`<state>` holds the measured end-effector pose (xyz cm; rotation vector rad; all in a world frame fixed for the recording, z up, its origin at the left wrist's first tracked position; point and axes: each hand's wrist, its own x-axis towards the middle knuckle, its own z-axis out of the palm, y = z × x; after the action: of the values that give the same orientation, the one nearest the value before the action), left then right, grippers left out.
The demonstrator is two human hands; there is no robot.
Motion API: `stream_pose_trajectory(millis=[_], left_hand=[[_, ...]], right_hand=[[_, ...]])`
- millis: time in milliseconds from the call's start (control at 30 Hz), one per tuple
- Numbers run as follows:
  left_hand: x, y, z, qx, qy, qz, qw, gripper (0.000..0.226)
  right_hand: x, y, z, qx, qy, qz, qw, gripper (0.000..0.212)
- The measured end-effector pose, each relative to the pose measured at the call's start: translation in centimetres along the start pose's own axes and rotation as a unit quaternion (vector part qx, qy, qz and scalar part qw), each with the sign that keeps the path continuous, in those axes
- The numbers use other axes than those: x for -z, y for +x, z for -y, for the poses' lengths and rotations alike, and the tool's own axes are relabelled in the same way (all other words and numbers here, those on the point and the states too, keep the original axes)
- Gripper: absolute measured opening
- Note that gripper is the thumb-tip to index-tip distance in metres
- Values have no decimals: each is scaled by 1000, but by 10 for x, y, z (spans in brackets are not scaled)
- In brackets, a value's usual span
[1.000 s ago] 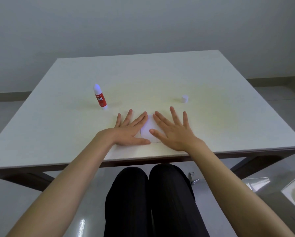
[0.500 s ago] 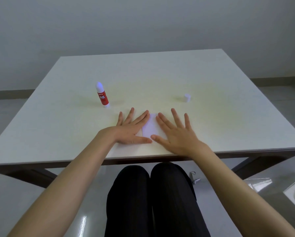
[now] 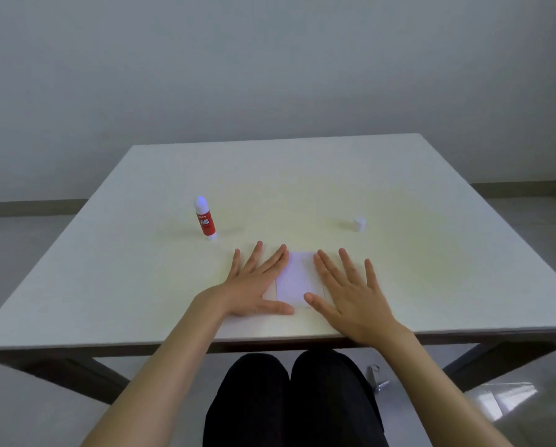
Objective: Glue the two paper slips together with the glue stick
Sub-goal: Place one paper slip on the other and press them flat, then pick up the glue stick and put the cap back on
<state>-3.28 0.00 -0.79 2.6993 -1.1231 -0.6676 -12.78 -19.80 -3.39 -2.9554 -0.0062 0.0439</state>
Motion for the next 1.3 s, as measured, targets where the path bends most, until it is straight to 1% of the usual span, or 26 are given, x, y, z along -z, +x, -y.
stream_pose_trajectory(millis=[67,100,133,167,200,233,267,300,333,367,400,433,500,567,633,733,767,933,1000,1100,1133,1167,1200,1233,1267,1300], left_hand=[[0,-2,3,-11,-35,-29,999,105],[1,-4,3,-19,-84,-55,995,105],[4,-7,4,-29,-159,-100,982,104],[8,-11,6,-38,-248,-169,953,100],[12,-16,9,-37,-332,-262,905,92],[16,-20,13,-20,-389,-373,842,79],[19,-23,20,12,-414,-480,773,65],[23,-25,28,58,-415,-567,709,55],[28,-26,36,108,-406,-622,661,51],[31,-24,44,156,-399,-644,634,51],[33,-21,51,193,-399,-637,631,56],[34,-17,57,216,-405,-611,645,63],[34,-7,61,228,-422,-549,684,75],[32,3,61,221,-427,-519,706,78],[32,11,61,220,-409,-525,713,63],[35,18,61,222,-370,-560,707,15],[35,19,60,223,-361,-568,705,11],[35,20,57,248,-363,-574,691,25],[39,16,54,216,-386,-559,701,29],[51,11,31,85,-468,-481,737,27],[55,11,20,41,-500,-440,745,21],[59,10,9,5,-526,-405,748,15],[62,10,-1,-22,-546,-379,747,13],[64,10,-10,-42,-563,-362,742,12],[66,9,-16,-55,-577,-351,735,12],[68,7,-20,-63,-590,-344,728,11]], right_hand=[[2,1,0,-17,44,-27,999,86],[5,2,0,-23,74,-41,996,83],[7,1,1,-24,106,-56,992,81],[10,0,1,-22,143,-70,987,79],[12,-1,1,-24,185,-87,979,76],[14,-2,0,-34,233,-112,965,69],[16,-4,0,-54,283,-147,946,60],[17,-5,-1,-80,323,-192,923,46],[17,-7,-1,-103,345,-238,902,30],[17,-9,-1,-121,355,-274,885,16],[17,-11,0,-132,358,-298,875,13],[17,-12,1,-135,354,-311,872,17],[16,-14,2,-124,345,-310,877,22],[15,-13,2,-125,342,-301,881,23],[14,-12,1,-129,345,-301,880,24],[14,-12,0,-130,342,-299,881,24],[14,-12,0,-129,341,-298,882,25],[12,-11,0,-123,315,-291,895,22],[15,-10,3,-105,306,-299,898,19],[29,1,20,-67,341,-309,885,15],[34,9,27,-68,381,-293,874,14],[40,19,33,-86,446,-249,855,17],[48,29,37,-119,545,-169,813,27],[56,37,42,-151,657,-65,735,38],[63,43,46,-172,740,37,649,50],[67,45,48,-172,780,116,591,58]])
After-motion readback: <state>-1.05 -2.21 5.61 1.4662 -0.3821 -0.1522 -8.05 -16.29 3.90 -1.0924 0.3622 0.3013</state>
